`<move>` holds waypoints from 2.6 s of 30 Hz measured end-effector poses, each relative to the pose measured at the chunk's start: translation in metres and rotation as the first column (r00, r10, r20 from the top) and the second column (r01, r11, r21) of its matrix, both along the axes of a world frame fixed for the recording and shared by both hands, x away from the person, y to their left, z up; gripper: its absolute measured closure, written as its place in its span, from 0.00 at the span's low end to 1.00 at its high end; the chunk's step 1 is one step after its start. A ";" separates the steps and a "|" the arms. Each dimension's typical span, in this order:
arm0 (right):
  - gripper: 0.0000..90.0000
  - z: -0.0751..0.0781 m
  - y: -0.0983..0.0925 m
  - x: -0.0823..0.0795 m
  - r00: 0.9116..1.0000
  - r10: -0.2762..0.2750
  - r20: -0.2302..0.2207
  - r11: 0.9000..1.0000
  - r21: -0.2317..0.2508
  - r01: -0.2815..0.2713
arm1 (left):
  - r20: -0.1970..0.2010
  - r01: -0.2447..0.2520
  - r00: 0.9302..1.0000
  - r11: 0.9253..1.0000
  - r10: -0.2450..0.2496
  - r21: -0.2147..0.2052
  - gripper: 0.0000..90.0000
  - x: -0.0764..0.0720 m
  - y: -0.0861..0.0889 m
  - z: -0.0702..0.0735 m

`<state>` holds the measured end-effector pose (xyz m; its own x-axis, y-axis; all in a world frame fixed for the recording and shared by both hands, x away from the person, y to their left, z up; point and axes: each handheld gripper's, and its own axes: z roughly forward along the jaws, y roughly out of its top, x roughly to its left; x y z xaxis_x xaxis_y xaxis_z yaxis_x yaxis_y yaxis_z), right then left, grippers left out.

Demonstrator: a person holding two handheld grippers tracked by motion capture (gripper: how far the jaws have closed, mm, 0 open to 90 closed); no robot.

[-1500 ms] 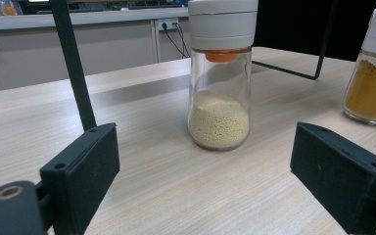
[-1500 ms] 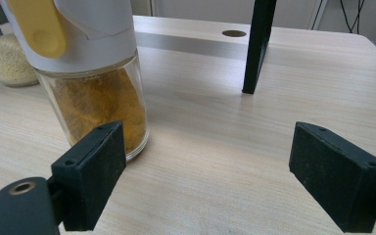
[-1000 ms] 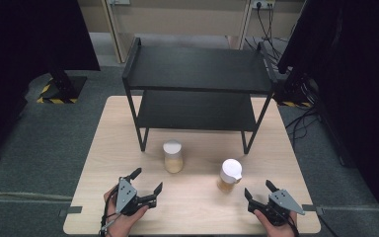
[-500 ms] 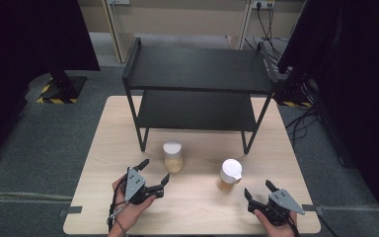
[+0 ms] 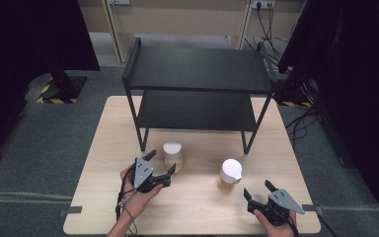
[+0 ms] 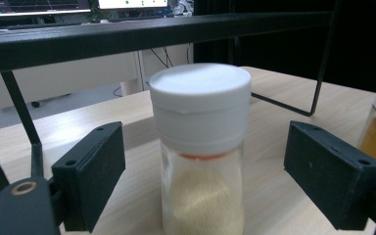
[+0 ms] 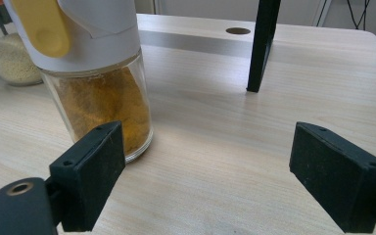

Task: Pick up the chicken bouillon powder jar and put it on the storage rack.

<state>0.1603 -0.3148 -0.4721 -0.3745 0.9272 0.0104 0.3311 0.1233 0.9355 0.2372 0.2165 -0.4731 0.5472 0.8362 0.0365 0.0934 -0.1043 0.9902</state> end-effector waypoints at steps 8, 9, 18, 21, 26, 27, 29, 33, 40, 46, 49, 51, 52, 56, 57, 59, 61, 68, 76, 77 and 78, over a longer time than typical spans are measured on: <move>0.15 0.000 0.000 0.000 1.000 0.002 -0.003 1.000 -0.002 -0.002 | -0.010 0.004 1.000 1.000 -0.004 -0.011 0.22 0.013 -0.003 0.005; 0.15 0.000 0.000 0.000 1.000 0.002 -0.003 1.000 -0.002 -0.002 | -0.013 0.005 1.000 1.000 -0.005 -0.013 0.22 0.014 -0.004 0.006; 0.15 0.001 0.000 0.001 1.000 0.003 -0.005 1.000 -0.002 -0.003 | -0.026 0.001 1.000 1.000 -0.001 -0.019 0.24 0.024 -0.012 0.007; 0.15 0.001 0.000 0.001 1.000 0.003 -0.005 1.000 -0.001 -0.003 | -0.028 0.000 1.000 1.000 -0.001 -0.012 0.25 0.026 -0.015 0.007; 0.15 0.001 -0.001 0.001 1.000 0.005 -0.007 1.000 0.001 -0.005 | -0.030 -0.008 1.000 1.000 0.007 -0.016 0.30 0.029 -0.019 0.008; 0.15 0.001 -0.001 0.001 1.000 0.005 -0.007 1.000 0.001 -0.005 | -0.030 -0.008 1.000 1.000 0.008 -0.010 0.31 0.029 -0.020 0.008; 0.15 0.001 -0.001 0.001 1.000 0.005 -0.008 1.000 0.002 -0.005 | -0.030 -0.007 1.000 1.000 0.007 -0.007 0.34 0.030 -0.020 0.007; 0.15 0.001 0.000 0.001 1.000 0.004 -0.005 1.000 0.001 -0.004 | -0.028 -0.003 1.000 1.000 0.003 -0.009 0.36 0.031 -0.021 0.005; 0.15 0.001 0.000 0.001 1.000 0.002 -0.005 1.000 0.001 -0.002 | -0.032 -0.007 0.999 1.000 0.007 -0.027 0.37 0.030 -0.021 0.004; 0.15 0.001 0.000 0.001 1.000 0.002 -0.005 1.000 0.002 -0.002 | -0.045 -0.015 0.999 0.999 0.013 -0.035 0.37 0.027 -0.020 0.006; 0.15 0.001 0.000 0.001 1.000 0.002 -0.007 1.000 0.002 -0.002 | -0.030 -0.022 0.999 0.999 0.021 -0.029 0.37 0.021 -0.021 0.007; 0.15 0.001 -0.001 0.001 1.000 0.001 -0.007 1.000 0.003 -0.001 | -0.020 -0.023 1.000 0.999 0.023 -0.033 0.37 0.017 -0.021 0.008; 0.15 0.001 0.000 0.001 1.000 0.001 -0.007 1.000 0.003 -0.001 | -0.016 -0.021 1.000 0.999 0.020 -0.034 0.37 0.015 -0.019 0.009; 0.15 0.000 0.000 0.001 1.000 0.001 -0.005 1.000 0.003 -0.001 | 0.010 -0.022 1.000 0.999 0.022 -0.041 0.37 0.007 -0.016 0.014; 0.15 0.001 0.000 0.001 1.000 0.001 -0.006 1.000 0.003 -0.001 | 0.014 -0.022 1.000 0.999 0.023 -0.043 0.37 0.005 -0.015 0.016; 0.15 0.001 0.000 0.001 1.000 0.001 -0.006 1.000 0.003 -0.001 | 0.032 -0.027 0.999 0.998 0.029 -0.048 0.37 0.000 -0.012 0.020; 0.15 0.001 0.000 0.001 1.000 0.000 -0.006 1.000 0.003 0.000 | 0.048 -0.033 0.998 0.998 0.035 -0.055 0.37 -0.003 -0.010 0.023; 0.15 0.001 0.000 0.001 1.000 0.000 -0.006 1.000 0.002 0.000 | 0.095 -0.055 0.994 0.996 0.062 -0.070 0.37 -0.013 -0.007 0.037; 0.15 0.001 0.001 0.001 1.000 -0.001 -0.004 1.000 -0.001 0.001 | 0.147 -0.083 0.985 0.993 0.094 -0.080 0.37 -0.025 -0.008 0.052; 0.15 0.000 0.000 0.001 1.000 -0.001 -0.003 1.000 -0.002 0.001 | 0.152 -0.084 0.984 0.993 0.096 -0.085 0.38 -0.026 -0.008 0.053; 0.15 0.000 0.000 0.001 1.000 -0.001 -0.004 1.000 -0.001 0.001 | 0.156 -0.085 0.983 0.992 0.099 -0.091 0.38 -0.026 -0.009 0.055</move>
<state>0.1613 -0.3143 -0.4716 -0.3736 0.9275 0.0107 0.3345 0.1240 0.9342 0.2108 0.2077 -0.4183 0.4607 0.8864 0.0451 -0.0611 -0.0191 0.9980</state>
